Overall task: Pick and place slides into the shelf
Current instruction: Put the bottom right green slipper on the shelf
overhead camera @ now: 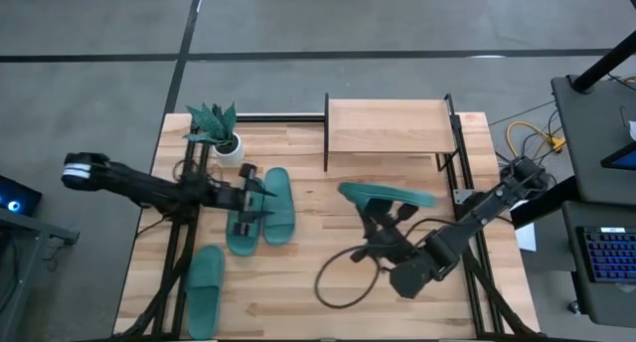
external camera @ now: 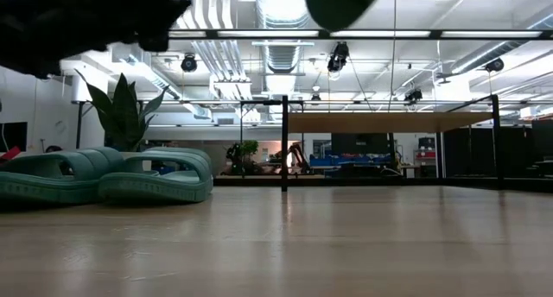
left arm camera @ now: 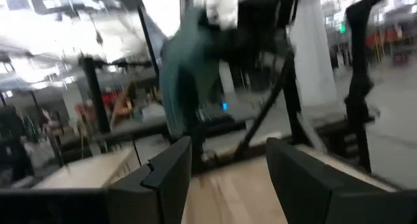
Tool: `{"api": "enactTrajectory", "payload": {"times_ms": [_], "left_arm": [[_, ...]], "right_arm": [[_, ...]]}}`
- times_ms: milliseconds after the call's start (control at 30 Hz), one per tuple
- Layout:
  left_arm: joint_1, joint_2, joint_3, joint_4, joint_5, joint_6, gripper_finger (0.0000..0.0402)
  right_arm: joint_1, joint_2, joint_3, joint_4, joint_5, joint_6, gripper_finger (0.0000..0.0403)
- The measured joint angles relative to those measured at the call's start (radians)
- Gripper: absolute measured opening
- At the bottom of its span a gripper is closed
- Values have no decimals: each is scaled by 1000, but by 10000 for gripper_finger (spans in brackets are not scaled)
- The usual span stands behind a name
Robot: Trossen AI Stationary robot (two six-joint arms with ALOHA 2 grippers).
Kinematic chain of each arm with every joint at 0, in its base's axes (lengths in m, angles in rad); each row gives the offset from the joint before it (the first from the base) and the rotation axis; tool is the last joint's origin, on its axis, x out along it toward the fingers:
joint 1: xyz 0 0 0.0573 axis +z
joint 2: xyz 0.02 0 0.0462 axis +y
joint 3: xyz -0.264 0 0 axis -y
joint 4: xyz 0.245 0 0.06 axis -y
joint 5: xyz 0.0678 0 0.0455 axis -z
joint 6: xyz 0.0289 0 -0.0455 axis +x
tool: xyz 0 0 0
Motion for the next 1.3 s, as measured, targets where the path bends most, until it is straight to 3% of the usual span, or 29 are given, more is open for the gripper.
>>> {"api": "enactTrajectory", "payload": {"times_ms": [200,400,1067,1300], "left_arm": [[0,230,121,138,0,101,183],[0,328,212,206,5,149,183],[0,502,418,205,-4,145,183],[31,449,420,144,11,-13,183]], "right_arm": [[-50,54,168,0,-148,-128,11],[-66,46,206,1,-237,-141,11],[-68,39,208,22,-257,-181,11],[-63,39,208,21,-262,-195,11]]}}
